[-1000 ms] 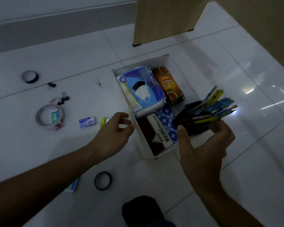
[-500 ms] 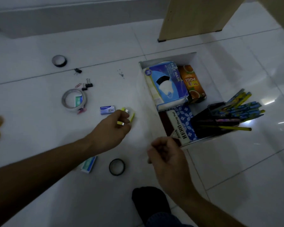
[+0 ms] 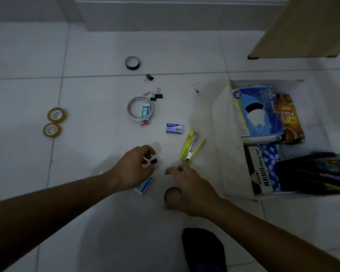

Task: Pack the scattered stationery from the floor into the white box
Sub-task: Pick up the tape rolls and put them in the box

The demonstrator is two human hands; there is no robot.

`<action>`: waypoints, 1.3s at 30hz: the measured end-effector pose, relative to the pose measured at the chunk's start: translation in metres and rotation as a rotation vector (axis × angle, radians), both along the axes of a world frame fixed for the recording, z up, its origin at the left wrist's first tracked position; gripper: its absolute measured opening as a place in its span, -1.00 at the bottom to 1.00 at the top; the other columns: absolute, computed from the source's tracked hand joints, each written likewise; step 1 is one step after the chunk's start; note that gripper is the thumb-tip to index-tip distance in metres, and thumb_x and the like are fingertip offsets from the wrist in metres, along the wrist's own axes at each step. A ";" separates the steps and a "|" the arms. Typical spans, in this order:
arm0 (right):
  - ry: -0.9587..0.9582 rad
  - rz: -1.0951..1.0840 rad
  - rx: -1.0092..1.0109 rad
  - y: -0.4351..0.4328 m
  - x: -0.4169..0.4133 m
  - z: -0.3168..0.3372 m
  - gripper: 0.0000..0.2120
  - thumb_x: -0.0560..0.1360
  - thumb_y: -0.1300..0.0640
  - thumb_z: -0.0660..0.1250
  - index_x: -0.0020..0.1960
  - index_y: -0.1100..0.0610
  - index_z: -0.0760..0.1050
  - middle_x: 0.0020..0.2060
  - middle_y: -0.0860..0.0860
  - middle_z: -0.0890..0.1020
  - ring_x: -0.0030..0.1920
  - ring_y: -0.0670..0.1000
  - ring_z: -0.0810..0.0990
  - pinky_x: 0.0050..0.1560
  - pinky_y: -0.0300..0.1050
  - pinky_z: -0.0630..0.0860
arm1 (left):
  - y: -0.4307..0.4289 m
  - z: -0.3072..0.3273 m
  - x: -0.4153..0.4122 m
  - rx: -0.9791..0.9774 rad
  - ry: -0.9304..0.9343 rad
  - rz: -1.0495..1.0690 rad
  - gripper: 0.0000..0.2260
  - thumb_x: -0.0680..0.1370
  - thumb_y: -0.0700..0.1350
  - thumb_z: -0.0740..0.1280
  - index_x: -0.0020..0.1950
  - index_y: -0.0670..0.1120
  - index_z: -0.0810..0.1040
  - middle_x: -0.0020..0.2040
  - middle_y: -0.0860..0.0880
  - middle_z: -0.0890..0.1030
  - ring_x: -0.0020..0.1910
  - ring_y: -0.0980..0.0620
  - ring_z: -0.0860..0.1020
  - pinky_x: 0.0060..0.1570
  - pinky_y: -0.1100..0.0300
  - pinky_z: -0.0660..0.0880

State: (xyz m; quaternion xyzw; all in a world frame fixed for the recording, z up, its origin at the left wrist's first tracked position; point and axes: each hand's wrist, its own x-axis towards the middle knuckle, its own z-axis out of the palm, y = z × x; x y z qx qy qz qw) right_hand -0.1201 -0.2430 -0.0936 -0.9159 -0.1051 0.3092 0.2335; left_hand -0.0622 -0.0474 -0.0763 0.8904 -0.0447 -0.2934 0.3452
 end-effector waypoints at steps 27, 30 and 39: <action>-0.220 0.230 0.283 0.157 0.156 -0.008 -0.59 0.50 0.09 0.36 0.31 0.17 0.43 0.19 0.16 0.52 0.20 0.12 0.49 0.07 -0.26 0.30 | 0.169 -0.041 0.062 0.585 -0.178 0.619 -0.52 0.56 -0.10 0.28 0.45 -0.08 0.23 0.49 -0.16 0.14 0.40 -0.31 0.18 0.25 -0.27 0.31; -0.225 0.224 0.300 0.166 0.171 -0.012 -0.60 0.48 0.10 0.38 0.29 0.17 0.45 0.17 0.16 0.54 0.18 0.12 0.52 0.15 -0.18 0.38 | 0.185 -0.050 0.061 0.574 -0.196 0.624 -0.59 0.57 -0.06 0.26 0.37 -0.19 0.31 0.39 -0.22 0.29 0.29 -0.31 0.33 0.14 -0.21 0.41; -0.282 0.079 0.378 0.153 0.206 -0.016 -0.67 0.45 0.08 0.43 0.19 0.09 0.52 0.07 0.07 0.60 0.06 0.02 0.57 0.02 -0.21 0.43 | 0.203 -0.045 0.081 0.379 -0.474 0.708 -0.45 0.47 -0.07 0.37 0.39 -0.20 0.28 0.24 -0.27 0.42 0.19 -0.26 0.42 0.10 -0.08 0.44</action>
